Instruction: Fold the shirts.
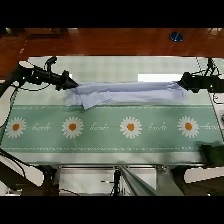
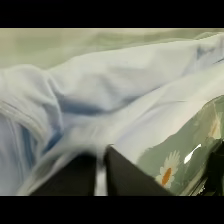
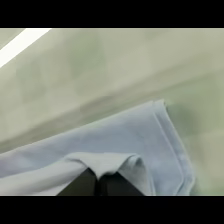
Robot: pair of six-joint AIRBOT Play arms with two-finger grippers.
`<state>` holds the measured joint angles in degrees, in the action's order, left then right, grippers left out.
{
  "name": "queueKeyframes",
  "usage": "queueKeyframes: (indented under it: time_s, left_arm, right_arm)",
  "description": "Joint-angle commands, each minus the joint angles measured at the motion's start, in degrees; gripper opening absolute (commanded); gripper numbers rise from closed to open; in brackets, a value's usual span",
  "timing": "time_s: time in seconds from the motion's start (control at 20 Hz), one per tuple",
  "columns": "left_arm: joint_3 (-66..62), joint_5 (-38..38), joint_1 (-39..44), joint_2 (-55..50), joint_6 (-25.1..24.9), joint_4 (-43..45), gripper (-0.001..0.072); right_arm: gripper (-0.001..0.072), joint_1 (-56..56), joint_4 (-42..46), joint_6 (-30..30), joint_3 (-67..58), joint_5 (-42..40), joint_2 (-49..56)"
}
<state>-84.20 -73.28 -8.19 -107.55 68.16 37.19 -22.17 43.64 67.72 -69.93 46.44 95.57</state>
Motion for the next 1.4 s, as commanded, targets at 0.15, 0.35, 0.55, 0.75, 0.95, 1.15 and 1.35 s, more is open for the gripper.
queueKeyframes:
  time_s: [0.15,0.35,0.55,0.75,0.95,1.15,1.35]
  left_arm:
    - [-2.29,-3.8,-2.67,-1.46,0.07,-0.13,0.0489]
    - [-6.4,-12.35,-8.63,0.48,2.27,-0.13,0.0461]
    - [-6.47,-12.5,-10.51,4.5,2.64,-0.13,0.046]
    - [-6.47,-12.98,-9.18,5.75,2.64,-0.13,0.046]
    - [-6.47,-13.18,-7.21,5.75,2.6,-0.11,0.046]
    - [-6.47,-13.33,-6.29,5.75,2.62,-0.13,0.0459]
    - [-6.49,-13.42,-5.44,5.77,2.78,-0.17,0.0458]
  right_arm:
    - [0.034,0.44,1.77,-2.91,-1.79,-1.66,-0.68]
    - [0.0408,-2.75,8.76,-2.62,-4.04,-0.59,-6.45]
    - [0.048,-6.95,20.04,4.11,-4.04,7.61,-7.43]
    - [0.0518,-11.43,8.15,2.64,-4.04,18.97,-1.05]
    - [0.0518,-11.98,-2.43,0.09,-4.04,20.41,4.74]
    - [0.0516,-9.4,-2.93,0.11,-4.02,19.85,9.16]
    - [0.0244,-3.72,-4.11,-0.15,-4.07,14.78,10.84]
